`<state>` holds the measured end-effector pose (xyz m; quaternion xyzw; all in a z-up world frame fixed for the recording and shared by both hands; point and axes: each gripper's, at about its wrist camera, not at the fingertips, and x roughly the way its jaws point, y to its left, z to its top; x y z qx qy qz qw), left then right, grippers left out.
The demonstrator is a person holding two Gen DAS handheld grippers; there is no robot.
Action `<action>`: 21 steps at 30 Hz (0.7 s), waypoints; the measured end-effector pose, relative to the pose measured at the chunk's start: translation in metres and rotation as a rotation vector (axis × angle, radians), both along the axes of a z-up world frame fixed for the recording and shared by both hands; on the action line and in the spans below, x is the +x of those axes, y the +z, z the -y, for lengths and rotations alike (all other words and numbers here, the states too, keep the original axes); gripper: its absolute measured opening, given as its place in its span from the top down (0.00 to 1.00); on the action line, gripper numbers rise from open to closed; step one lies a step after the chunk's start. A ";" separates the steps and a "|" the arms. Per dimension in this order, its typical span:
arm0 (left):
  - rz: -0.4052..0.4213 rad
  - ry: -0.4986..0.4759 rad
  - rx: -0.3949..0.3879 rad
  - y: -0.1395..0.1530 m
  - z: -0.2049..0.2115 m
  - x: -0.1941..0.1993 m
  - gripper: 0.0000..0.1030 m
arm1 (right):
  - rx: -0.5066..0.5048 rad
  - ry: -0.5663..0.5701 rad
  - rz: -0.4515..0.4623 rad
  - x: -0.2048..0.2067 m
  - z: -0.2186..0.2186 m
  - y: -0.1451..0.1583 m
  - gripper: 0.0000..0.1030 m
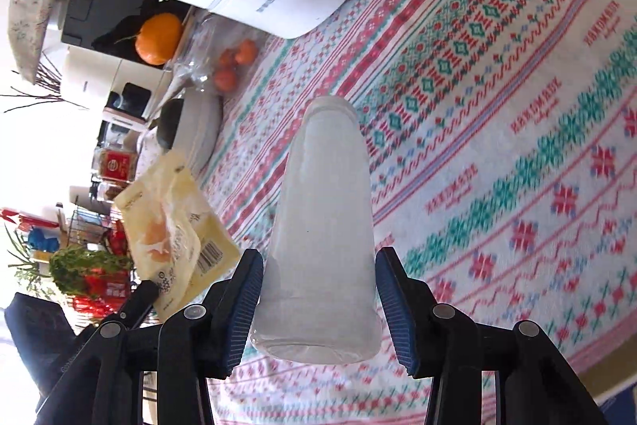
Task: Collect trash
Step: 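Grasp the yellow snack bag with the left tool while the right tool grasps the white bottle, then carry the yellow bag and white bottle with both tools over the white bin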
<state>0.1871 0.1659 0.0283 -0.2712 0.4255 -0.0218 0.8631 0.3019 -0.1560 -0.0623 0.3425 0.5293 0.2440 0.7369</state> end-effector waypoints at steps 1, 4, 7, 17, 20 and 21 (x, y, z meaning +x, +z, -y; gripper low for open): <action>-0.003 0.001 -0.013 -0.001 0.000 -0.006 1.00 | 0.010 0.001 0.001 -0.005 0.001 0.002 0.51; -0.006 -0.009 -0.029 -0.003 0.008 -0.021 1.00 | 0.044 -0.008 -0.002 -0.023 0.005 0.006 0.51; -0.021 -0.030 -0.026 -0.011 0.020 -0.031 1.00 | 0.065 -0.027 0.005 -0.038 0.009 0.007 0.52; -0.057 -0.016 -0.012 -0.038 0.026 -0.041 1.00 | 0.039 -0.070 0.001 -0.055 0.021 -0.007 0.52; -0.048 -0.026 0.026 -0.039 0.032 -0.041 1.00 | -0.002 -0.063 0.043 -0.058 0.019 0.000 0.52; -0.039 -0.035 0.038 -0.039 0.035 -0.040 1.00 | -0.032 -0.054 0.062 -0.058 0.016 0.001 0.52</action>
